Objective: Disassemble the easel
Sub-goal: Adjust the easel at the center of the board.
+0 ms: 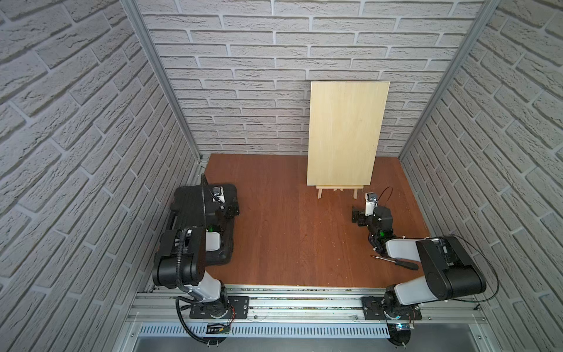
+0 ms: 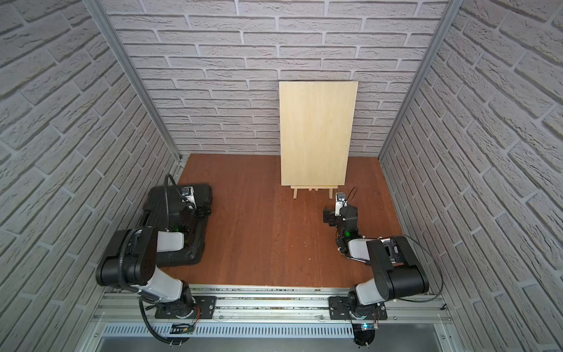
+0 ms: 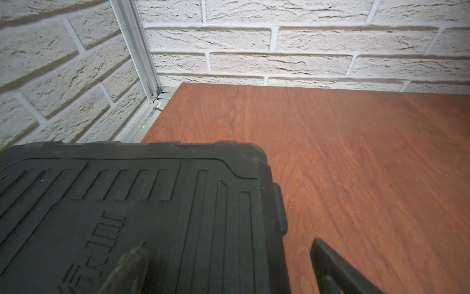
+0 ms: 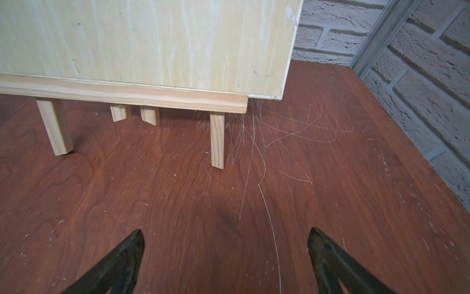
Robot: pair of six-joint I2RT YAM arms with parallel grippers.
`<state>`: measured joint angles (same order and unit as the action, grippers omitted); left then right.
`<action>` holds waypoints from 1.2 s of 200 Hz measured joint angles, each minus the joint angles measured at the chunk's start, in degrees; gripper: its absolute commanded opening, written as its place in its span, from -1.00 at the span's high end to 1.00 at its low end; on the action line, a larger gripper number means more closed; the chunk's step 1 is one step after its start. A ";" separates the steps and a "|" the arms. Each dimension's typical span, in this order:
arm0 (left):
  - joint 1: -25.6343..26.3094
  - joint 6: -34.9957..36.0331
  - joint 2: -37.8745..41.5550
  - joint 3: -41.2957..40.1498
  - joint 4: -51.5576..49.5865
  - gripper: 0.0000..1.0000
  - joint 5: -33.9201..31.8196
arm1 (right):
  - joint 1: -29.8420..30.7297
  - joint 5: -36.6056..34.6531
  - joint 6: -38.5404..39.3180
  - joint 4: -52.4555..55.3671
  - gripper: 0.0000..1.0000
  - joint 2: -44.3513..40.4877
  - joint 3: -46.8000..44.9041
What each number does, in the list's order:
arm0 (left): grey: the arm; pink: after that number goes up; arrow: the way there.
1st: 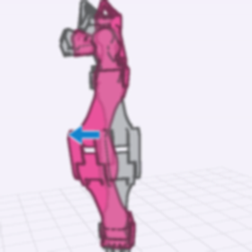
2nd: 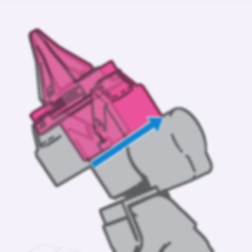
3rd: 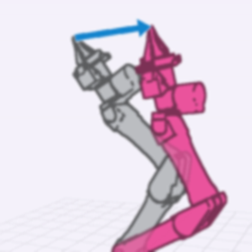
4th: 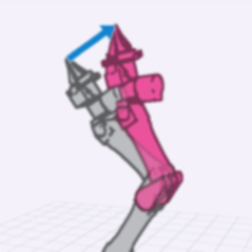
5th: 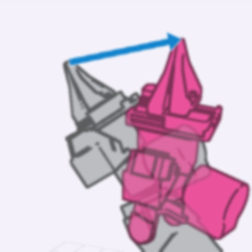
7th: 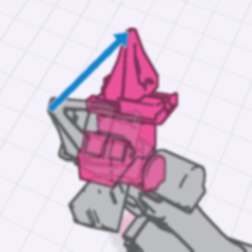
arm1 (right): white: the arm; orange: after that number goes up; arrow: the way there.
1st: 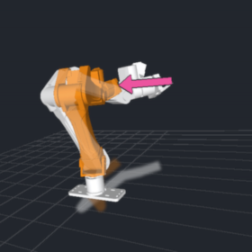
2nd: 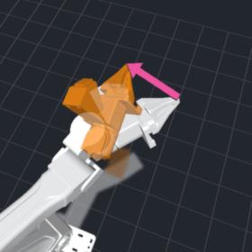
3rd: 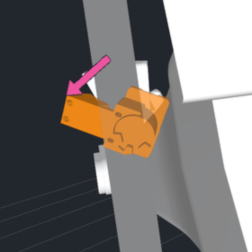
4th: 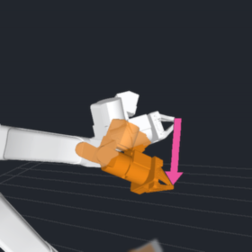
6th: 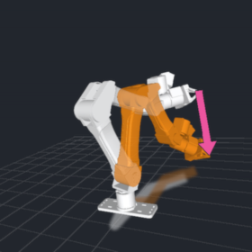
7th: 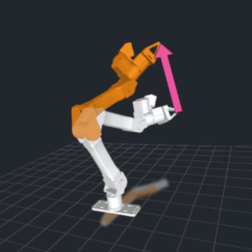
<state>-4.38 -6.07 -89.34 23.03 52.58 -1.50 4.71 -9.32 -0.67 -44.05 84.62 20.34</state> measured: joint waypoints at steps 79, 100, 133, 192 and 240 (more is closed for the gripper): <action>0.26 0.00 0.00 0.00 0.00 -0.97 -0.39 | 0.00 0.00 0.00 0.00 -0.99 0.00 0.00; 0.26 0.00 0.00 0.00 0.00 -0.96 -0.39 | 0.00 0.00 0.00 0.00 -0.98 0.00 0.00; 0.35 0.00 0.00 0.00 0.02 -0.96 -0.52 | 0.00 0.00 0.00 0.00 -0.99 0.00 0.00; 0.92 0.02 0.00 0.00 0.02 -0.97 -1.53 | 0.00 0.00 0.00 0.00 -0.99 0.00 0.00; 0.92 0.04 0.00 0.00 0.02 -0.96 -1.68 | 0.02 0.00 0.00 0.00 -0.99 0.00 0.00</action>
<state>-3.46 -6.02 -89.34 23.03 52.60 -3.18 4.73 -9.32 -0.67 -44.05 84.62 20.34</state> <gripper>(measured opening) 0.982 0.993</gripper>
